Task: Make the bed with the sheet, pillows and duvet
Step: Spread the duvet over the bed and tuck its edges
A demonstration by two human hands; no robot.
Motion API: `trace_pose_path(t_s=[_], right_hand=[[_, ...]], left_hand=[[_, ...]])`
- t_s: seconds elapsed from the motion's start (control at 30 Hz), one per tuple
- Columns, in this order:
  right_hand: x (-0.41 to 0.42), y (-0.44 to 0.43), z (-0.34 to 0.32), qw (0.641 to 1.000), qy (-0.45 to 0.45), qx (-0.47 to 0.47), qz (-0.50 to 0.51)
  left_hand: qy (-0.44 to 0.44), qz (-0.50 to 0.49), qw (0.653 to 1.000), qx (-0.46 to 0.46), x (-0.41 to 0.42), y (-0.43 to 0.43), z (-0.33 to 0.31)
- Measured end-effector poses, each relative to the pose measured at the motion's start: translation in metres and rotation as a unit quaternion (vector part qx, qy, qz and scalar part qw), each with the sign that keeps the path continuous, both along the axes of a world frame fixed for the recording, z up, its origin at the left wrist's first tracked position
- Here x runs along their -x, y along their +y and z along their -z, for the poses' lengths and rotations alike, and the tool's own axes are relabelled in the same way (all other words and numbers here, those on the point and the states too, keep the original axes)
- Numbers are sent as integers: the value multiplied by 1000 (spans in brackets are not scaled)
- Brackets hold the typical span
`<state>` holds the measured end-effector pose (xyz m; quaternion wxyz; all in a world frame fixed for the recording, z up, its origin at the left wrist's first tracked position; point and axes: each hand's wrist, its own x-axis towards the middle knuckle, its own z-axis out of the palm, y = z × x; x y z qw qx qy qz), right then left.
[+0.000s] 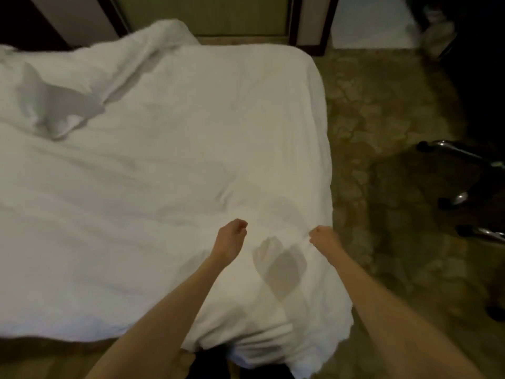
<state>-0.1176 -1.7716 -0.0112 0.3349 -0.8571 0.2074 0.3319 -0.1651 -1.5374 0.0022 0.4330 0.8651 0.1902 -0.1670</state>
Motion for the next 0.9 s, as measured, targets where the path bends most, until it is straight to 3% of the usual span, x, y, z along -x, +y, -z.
trace_pose_path(t_s=[0.17,0.43,0.6,0.9], right_hand=[[-36,69,-76,992,-30,-123,-2],[-72,159,-130,977,-80,-163,-114],[-90,206,-143,962,-106,-195,-160],[-98,191,-146,939,-109,-204,-255]], left_hand=[[-15,-87,995,39,-11,50,-45],[27,-135,980,141,-15,132,-101],[-29,-209,967,146,-19,175,-133],[-82,-298,941,138,-13,141,-134]])
